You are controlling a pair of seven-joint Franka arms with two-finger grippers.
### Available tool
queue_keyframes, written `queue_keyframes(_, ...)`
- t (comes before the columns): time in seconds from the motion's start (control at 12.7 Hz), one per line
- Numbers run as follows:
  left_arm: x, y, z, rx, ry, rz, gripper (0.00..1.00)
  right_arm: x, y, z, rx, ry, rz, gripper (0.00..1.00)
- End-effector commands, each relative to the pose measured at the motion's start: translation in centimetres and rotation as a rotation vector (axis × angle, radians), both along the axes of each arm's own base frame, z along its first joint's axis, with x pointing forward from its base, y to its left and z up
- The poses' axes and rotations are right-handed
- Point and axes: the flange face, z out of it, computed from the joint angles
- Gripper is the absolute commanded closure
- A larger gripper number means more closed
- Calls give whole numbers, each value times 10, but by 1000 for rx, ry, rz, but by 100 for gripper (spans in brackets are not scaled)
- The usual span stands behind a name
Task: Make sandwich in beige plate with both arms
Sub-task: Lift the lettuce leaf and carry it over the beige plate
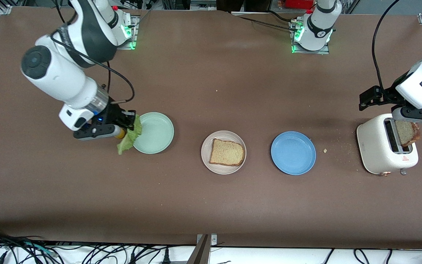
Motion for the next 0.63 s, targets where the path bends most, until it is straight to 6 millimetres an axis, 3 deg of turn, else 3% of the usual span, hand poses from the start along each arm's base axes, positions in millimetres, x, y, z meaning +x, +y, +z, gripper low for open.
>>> queue_keyframes(0.0, 1, 2, 5, 32, -14, -15, 0, -1, 49, -23, 54, -21, -27, 100)
queue_keyframes(0.32, 1, 2, 5, 32, -14, -15, 0, -8, 116, -79, 133, -82, -65, 100)
queue_keyframes(0.55, 1, 2, 5, 32, -14, -16, 0, -2, 158, -102, 184, -113, -45, 100)
